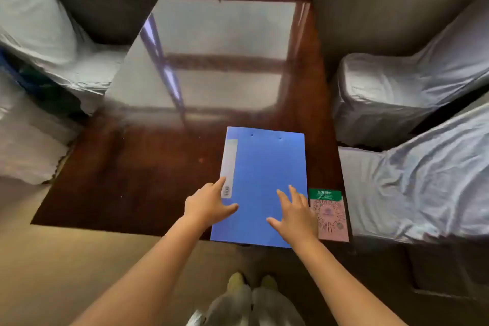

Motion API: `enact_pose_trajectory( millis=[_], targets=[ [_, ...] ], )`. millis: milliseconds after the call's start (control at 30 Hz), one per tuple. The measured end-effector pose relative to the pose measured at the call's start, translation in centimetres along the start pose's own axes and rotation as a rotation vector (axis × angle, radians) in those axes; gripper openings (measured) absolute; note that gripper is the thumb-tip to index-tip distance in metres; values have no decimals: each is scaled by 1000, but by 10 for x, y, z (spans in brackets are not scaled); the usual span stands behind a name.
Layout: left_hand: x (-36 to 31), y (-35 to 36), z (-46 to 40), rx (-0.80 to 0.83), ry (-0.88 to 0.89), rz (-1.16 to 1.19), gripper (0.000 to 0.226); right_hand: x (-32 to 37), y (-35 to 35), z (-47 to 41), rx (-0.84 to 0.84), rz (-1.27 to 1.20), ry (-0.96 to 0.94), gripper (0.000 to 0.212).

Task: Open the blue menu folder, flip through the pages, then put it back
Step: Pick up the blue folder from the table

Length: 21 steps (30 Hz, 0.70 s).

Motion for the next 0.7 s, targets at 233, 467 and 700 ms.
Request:
enact_pose_trajectory(
  millis=[233,467,700],
  targets=[
    [12,31,11,66,-172,262,64,8,29,5,68,35,25,74],
    [24,42,6,77,-385,778,34,10,35,2,67,108,6,72],
    [34,33,13,141,-323,984,30,11,36,4,68,153,-12,73]
  ],
)
Point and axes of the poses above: each hand's wrist, its own z-axis away from the middle knuckle, its own y-axis out of the palm, x = y × z, the point moved 2 cm from there along -z, towards the middle knuckle, and after that the axes turned 2 degrees about -x, right-handed, at the moved point
